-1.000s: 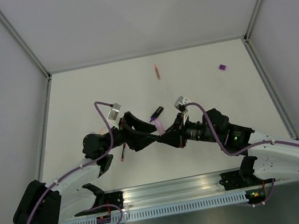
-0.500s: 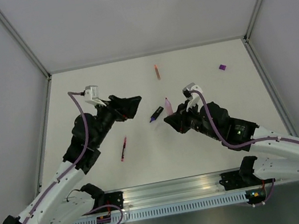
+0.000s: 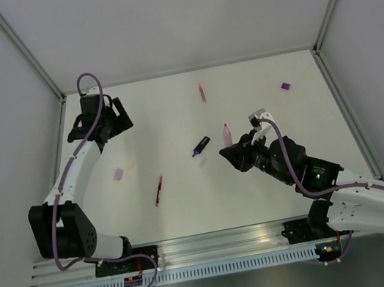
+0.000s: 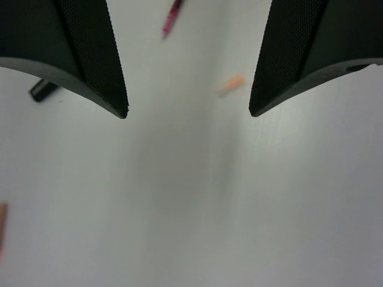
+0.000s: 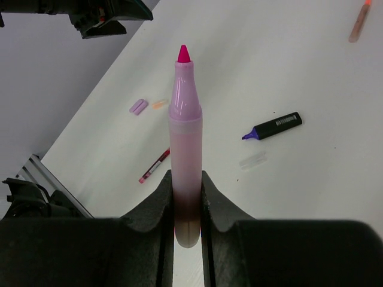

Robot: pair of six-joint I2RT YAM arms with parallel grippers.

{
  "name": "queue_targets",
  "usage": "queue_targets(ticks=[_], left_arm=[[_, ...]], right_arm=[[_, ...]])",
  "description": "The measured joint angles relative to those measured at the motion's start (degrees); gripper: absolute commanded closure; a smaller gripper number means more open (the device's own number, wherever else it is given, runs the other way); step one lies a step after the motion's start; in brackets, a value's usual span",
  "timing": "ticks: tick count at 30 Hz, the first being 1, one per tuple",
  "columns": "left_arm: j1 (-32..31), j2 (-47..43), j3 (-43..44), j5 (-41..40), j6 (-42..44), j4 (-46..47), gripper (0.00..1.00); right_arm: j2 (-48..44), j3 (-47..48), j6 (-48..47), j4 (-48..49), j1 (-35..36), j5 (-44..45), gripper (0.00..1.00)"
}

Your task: Insert the pens into the pen caps

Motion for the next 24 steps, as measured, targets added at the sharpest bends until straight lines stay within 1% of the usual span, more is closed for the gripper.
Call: queue_targets(ticks=[1, 4, 5, 8, 11, 17, 24], left_arm=[[2.3, 2.5, 2.3, 0.9, 3.1, -2.6, 0.21], [7.1, 9.9, 9.0, 1.5, 10.6, -10.4, 0.21], [8.2, 12.5, 11.1, 1.6, 13.0, -13.5, 0.23], [9.6, 18.7, 15.1, 1.7, 18.9, -20.9, 0.23], [9.3, 20.5, 15.1, 1.8, 22.7, -26.1, 0.24], [8.9, 20.6, 13.9, 1.4, 26.3, -28.7, 0.28], [8.9, 22.6, 11.4, 3.3, 27.4, -28.9, 0.3]], right_arm=[[-0.3, -0.2, 0.0, 0.2, 0.0, 0.0, 1.0], [-0.7, -0.8, 0.0, 0.4, 0.0, 0.3, 1.0], [-0.6, -0.8, 0.0, 0.4, 0.0, 0.4, 1.0], [-0.7, -0.8, 0.0, 0.6, 0.0, 0.7, 1.0], [-0.7, -0.9, 0.0, 0.7, 0.0, 0.9, 1.0], [-0.7, -0.9, 0.1, 0.7, 0.0, 0.9, 1.0], [-0.7, -1.0, 0.1, 0.7, 0.0, 1.1, 1.0]])
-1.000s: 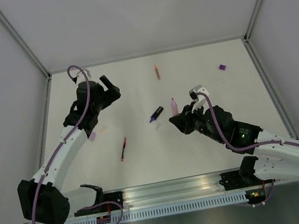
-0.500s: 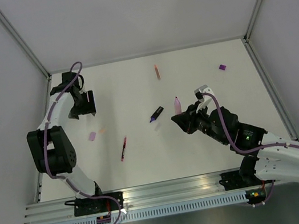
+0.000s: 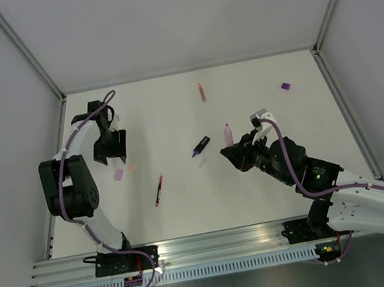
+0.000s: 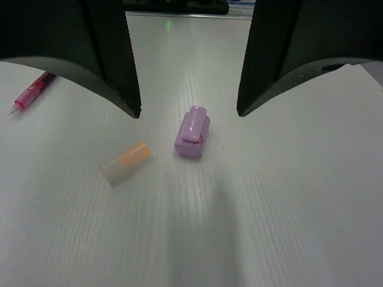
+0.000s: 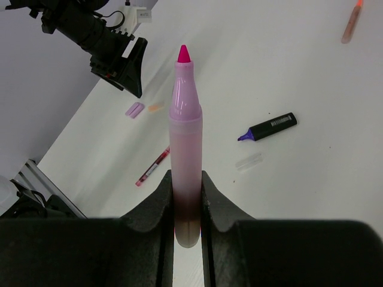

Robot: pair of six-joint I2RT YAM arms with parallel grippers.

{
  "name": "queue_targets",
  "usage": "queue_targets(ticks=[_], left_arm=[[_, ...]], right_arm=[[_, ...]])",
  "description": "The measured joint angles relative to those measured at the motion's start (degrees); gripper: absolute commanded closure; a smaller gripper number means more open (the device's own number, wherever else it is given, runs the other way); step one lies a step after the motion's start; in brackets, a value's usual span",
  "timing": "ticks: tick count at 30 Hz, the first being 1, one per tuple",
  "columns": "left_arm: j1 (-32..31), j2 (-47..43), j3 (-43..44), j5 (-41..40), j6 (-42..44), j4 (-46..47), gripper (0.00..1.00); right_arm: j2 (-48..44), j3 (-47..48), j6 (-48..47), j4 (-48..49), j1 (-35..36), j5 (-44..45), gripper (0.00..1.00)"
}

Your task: Insert the pens into the pen caps

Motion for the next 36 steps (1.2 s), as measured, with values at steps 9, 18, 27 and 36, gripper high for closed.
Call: queue_targets(ticks=[9, 18, 27, 36], left_arm=[[0.0, 4.2, -1.9, 2.8, 0.2, 0.4, 0.3], [0.0, 4.6, -3.0, 2.1, 0.2, 0.8, 0.34], [0.0, 7.2, -4.7, 0.8, 0.2, 1.4, 0.35], [1.4, 7.4, -4.7, 1.4, 0.2, 1.4, 0.45]], right_arm=[[-0.3, 0.0, 0.0, -0.1, 0.0, 0.2, 1.0], [-0.3, 0.0, 0.0, -0.2, 0.0, 0.5, 1.0], [-0.4, 0.0, 0.0, -1.3, 0.0, 1.3, 1.0], [-0.8, 0.0, 0.0, -1.4, 0.0, 1.7, 1.0]])
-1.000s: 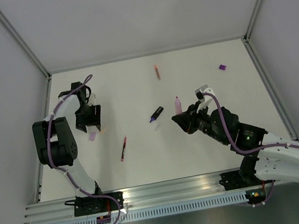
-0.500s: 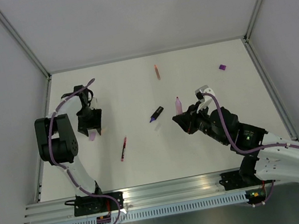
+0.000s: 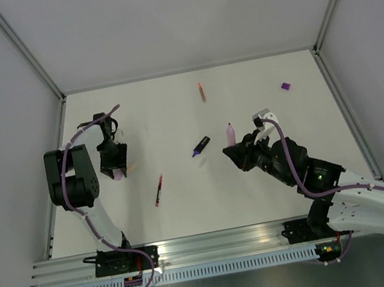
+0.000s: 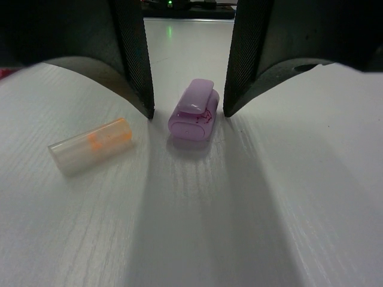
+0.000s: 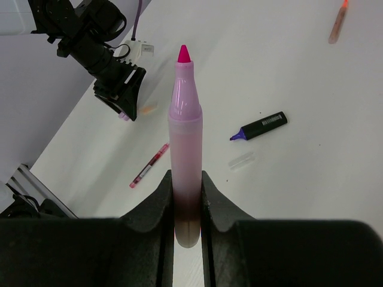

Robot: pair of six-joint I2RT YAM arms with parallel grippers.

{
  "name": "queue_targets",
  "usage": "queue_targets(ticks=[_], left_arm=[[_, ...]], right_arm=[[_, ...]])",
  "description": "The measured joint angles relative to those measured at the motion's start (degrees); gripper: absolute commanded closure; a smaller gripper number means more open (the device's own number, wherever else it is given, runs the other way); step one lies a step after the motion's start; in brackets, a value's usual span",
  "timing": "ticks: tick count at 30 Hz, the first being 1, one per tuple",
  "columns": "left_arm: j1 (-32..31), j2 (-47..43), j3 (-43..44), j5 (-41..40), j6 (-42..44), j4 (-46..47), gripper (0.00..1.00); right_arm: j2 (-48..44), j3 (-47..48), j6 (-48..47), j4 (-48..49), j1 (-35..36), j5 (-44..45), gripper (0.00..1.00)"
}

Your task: Insert the pens into the pen caps

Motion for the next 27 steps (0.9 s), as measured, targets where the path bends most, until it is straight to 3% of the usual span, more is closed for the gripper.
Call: queue_targets(ticks=[11, 17, 23, 27], left_arm=[[0.3, 0.2, 0.0, 0.0, 0.0, -0.2, 0.62], [0.3, 0.9, 0.7, -0.1, 0.0, -1.0, 0.98], [0.4, -0.4, 0.3, -0.6, -0.3, -0.4, 0.98], [0.4, -6.5, 1.3, 2.0, -2.7, 0.1, 0.98]], right_arm=[[-1.7, 0.0, 0.0, 0.0, 0.0, 0.1, 1.0], [-1.7, 0.0, 0.0, 0.0, 0.0, -0.1, 1.0], [-1.9, -1.0, -0.7, 1.0, 0.0, -2.1, 1.0], [-1.1, -2.4, -1.9, 4.1, 0.0, -7.3, 1.0]])
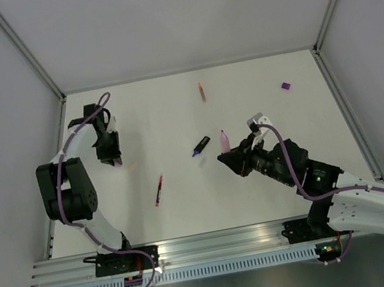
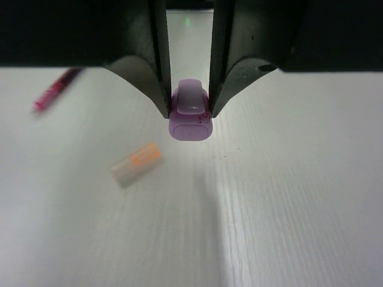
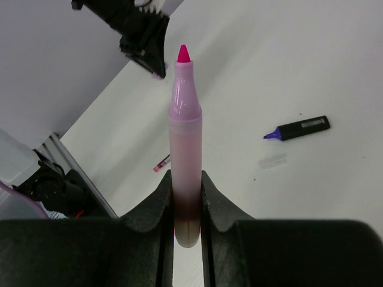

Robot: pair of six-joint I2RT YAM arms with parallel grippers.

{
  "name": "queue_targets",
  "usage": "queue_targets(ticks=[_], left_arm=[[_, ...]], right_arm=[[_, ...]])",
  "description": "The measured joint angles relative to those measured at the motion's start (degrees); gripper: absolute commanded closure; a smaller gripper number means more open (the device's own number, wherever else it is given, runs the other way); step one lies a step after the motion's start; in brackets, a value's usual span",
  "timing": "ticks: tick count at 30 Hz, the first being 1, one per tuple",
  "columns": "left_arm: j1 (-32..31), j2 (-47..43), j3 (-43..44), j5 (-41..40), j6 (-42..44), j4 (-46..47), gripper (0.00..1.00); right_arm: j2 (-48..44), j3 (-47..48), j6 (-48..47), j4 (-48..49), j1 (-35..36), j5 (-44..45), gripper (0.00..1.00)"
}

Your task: Insert the pens into the pen caps

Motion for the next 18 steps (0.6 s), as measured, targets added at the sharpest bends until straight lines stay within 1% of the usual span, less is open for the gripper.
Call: queue_targets(ticks=[1, 4, 6, 8, 9, 11, 13, 16, 18], left_arm=[[0.0, -2.3, 0.3, 1.6, -0.9, 1.0, 0.98], [-0.9, -13.6, 0.6, 8.7, -5.2, 6.4, 0.98], [-3.6, -21.5, 0.7, 12.3, -9.2, 10.9, 0.98], [-9.5, -27.3, 0.4, 14.5, -13.2, 15.7, 0.98], [-13.7, -29.6, -0.1, 15.7, -15.4, 18.8, 0.98], [-21.5, -32.2, -2.1, 17.4, -19.0, 24.1, 0.98], [-29.2, -33.9, -6.3, 19.2, -23.3, 30.7, 0.98], [-35.8, -34.4, -12.2, 18.6, -28.6, 37.4, 0.98], [-38.8, -34.4, -14.5, 17.1, -30.9, 39.3, 0.98]], right_arm=[[0.6, -0.3, -0.2, 1.1, 0.0, -1.8, 1.0], [2.7, -0.8, -0.9, 3.6, 0.0, -5.9, 1.0], [4.5, -0.8, -1.4, 4.6, 0.0, -7.3, 1.0], [6.5, -0.8, -1.9, 5.5, 0.0, -8.0, 1.0], [7.6, -0.9, -2.3, 5.8, 0.0, -8.2, 1.0], [9.4, -1.1, -2.8, 6.8, 0.0, -8.5, 1.0], [10.6, -1.8, -3.0, 7.8, 0.0, -8.7, 1.0], [11.6, -2.6, -3.1, 8.9, 0.0, -8.7, 1.0], [12.0, -2.6, -3.1, 9.4, 0.0, -8.7, 1.0]])
